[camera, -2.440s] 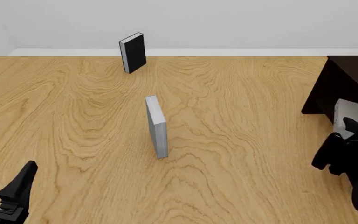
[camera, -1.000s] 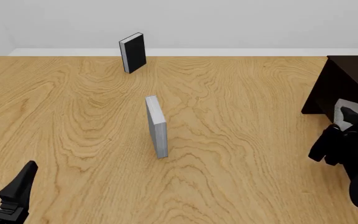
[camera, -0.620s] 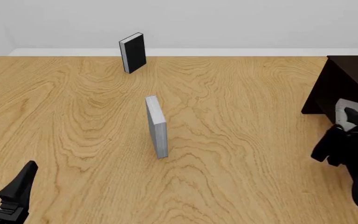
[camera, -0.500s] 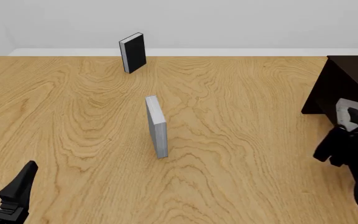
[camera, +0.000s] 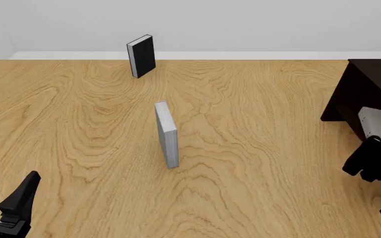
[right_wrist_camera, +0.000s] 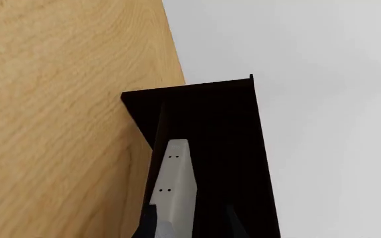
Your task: Pick up the book on the right and place it on the cabinet shelf.
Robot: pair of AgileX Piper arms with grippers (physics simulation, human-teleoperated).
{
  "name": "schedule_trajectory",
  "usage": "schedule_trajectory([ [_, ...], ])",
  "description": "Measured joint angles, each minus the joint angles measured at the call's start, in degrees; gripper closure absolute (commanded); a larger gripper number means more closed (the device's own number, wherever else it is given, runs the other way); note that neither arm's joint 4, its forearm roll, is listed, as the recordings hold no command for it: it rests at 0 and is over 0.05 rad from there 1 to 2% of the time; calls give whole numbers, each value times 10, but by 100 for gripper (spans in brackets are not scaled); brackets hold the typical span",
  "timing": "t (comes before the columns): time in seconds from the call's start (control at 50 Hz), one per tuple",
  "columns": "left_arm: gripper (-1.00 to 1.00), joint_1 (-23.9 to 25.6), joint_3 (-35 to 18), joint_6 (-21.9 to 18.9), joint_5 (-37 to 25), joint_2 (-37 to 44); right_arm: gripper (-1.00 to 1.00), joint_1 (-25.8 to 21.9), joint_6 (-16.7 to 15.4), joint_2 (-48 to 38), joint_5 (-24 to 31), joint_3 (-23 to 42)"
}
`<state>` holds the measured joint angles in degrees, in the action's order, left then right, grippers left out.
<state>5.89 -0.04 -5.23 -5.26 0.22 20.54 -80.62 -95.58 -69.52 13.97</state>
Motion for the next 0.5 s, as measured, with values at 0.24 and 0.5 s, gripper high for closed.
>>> schedule_trajectory([
  [0.24, -100, 0, 0, 0, 0, 0, -100, 7, 4, 12, -1, -16],
  [0.5, -100, 1, 0, 0, 1, 0, -100, 15, 6, 19, -1, -28],
])
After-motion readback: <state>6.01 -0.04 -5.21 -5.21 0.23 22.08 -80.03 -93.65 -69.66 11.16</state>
